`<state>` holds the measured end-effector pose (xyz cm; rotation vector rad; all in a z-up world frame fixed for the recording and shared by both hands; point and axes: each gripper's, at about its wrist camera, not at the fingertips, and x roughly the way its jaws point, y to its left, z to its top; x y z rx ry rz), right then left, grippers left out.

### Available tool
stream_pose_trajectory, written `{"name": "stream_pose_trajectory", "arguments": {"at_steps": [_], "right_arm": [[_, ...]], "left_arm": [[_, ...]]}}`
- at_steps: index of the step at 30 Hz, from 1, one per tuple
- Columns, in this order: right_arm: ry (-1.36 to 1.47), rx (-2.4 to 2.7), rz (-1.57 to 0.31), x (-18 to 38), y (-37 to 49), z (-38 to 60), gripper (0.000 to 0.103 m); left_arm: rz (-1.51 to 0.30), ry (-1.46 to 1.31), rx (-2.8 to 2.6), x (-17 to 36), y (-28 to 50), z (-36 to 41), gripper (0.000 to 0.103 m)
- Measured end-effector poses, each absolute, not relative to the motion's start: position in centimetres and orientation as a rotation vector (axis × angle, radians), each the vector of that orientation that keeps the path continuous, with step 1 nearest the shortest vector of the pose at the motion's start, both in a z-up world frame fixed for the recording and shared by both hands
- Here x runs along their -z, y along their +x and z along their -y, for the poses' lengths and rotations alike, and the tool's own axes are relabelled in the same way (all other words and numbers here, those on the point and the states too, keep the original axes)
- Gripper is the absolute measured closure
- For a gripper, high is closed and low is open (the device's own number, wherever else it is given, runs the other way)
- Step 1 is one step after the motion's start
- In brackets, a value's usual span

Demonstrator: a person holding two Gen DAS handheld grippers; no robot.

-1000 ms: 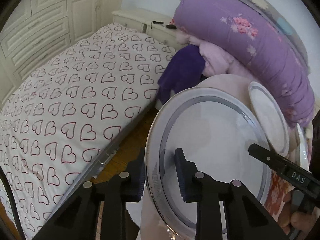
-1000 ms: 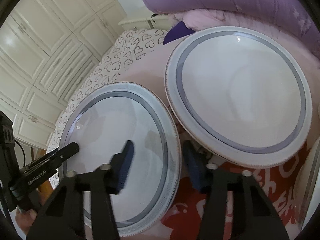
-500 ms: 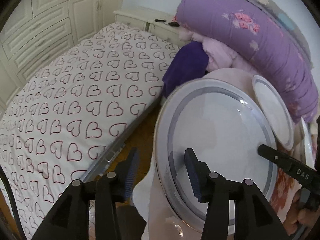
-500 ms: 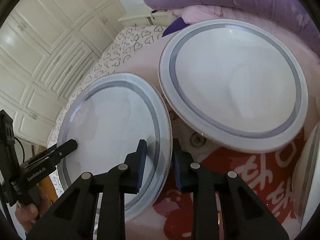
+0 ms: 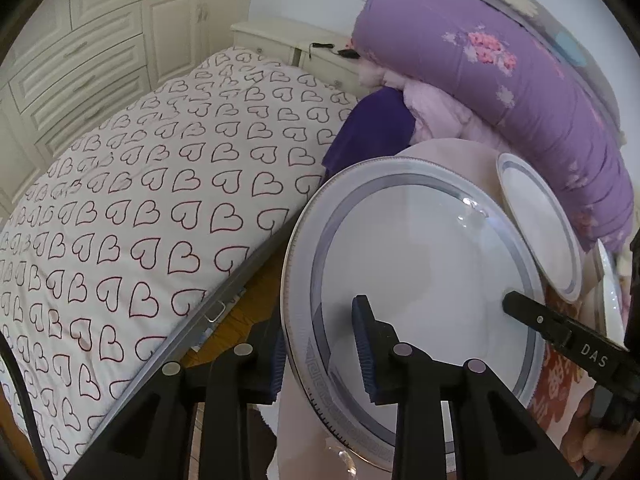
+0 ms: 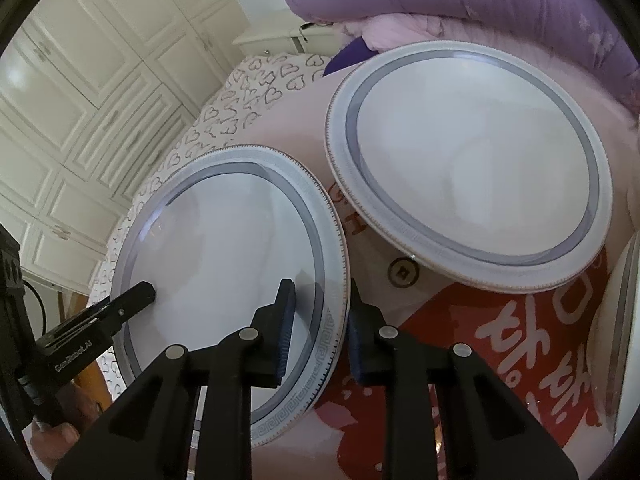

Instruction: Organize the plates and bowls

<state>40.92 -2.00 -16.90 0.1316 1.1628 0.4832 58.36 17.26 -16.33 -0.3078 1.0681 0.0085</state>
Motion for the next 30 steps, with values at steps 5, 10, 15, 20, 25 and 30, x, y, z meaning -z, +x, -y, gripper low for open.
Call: {"name": "stream_pose_trajectory", "arguments": {"at_steps": [5, 10, 15, 20, 25, 30], "right_arm": [[0.132, -0.498, -1.160, 16.6, 40.5, 1.5, 0.081], [0.130, -0.510, -1.148, 16.0, 39.8, 1.3, 0.082], [0.133, -0.517, -1.150, 16.0, 39.6, 1.4, 0.083], [0.130, -0.532, -1.142, 15.7, 39.0, 1.6, 0.083], [0.134, -0.537, -1.116, 15.0, 38.1, 2.0, 0.083], [0.142, -0.541, -1.106, 14.9, 37.4, 2.6, 0.083]], "left_arm": [[-1.061, -0.314, -0.023, 15.8, 57.7, -17.6, 0.077], [-1.047, -0.317, -0.031, 15.0, 56.7, -17.8, 0.077], [-1.034, -0.318, -0.035, 14.5, 55.7, -17.7, 0.077], [-1.019, -0.321, -0.036, 14.0, 54.9, -17.6, 0.077], [-0.987, -0.310, -0.032, 12.7, 53.7, -17.4, 0.077], [-0.979, -0.308, -0.027, 12.2, 52.4, -17.3, 0.077]]}}
